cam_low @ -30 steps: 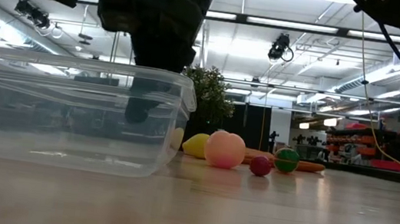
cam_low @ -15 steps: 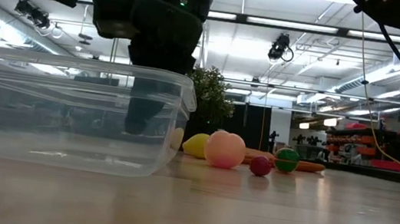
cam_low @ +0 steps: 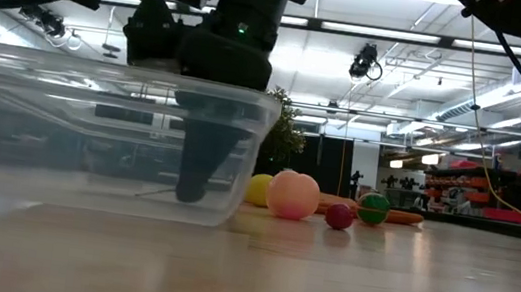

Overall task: Pick and placing Produce into tupperware
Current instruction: Put the black cherry into the transparent bin

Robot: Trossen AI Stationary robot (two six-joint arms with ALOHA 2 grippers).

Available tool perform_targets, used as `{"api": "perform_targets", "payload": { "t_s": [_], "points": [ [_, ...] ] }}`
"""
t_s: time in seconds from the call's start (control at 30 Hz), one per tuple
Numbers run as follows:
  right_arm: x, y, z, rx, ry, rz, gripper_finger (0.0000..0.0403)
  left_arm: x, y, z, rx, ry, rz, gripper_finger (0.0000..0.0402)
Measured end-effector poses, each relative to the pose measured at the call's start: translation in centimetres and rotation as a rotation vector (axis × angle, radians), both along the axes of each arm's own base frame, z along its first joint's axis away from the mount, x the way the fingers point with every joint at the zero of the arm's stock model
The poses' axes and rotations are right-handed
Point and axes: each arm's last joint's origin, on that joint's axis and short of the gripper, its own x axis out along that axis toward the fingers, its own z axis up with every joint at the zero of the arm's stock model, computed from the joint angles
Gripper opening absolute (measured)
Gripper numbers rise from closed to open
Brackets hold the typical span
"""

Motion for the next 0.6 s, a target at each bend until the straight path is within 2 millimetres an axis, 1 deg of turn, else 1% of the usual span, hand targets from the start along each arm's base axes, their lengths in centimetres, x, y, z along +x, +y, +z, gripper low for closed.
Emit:
{"api": "perform_targets", "payload": {
  "t_s": [0.2, 0.37, 0.47, 0.6],
  "points": [
    [0.07, -0.02, 0.01, 0.005, -0.005, -0.017, 0.0084, 0.00, 0.00, 0.00, 0.001, 0.000, 0.000, 0.0091],
    [0.09, 0.03, 0.02, 0.011, -0.007, -0.025, 0.0106, 0.00, 0.00, 0.00, 0.001, 0.000, 0.000, 0.0091],
    [0.24, 0.08, 0.39, 0.019, -0.022, -0.037, 0.0119, 0.00, 0.00, 0.00, 0.001, 0.001, -0.001, 0.0094],
    [0.42, 0.09, 0.72, 0.025, -0.040, -0.045, 0.0127, 0.00, 0.00, 0.00, 0.001, 0.000, 0.000, 0.0096]
  ]
}}
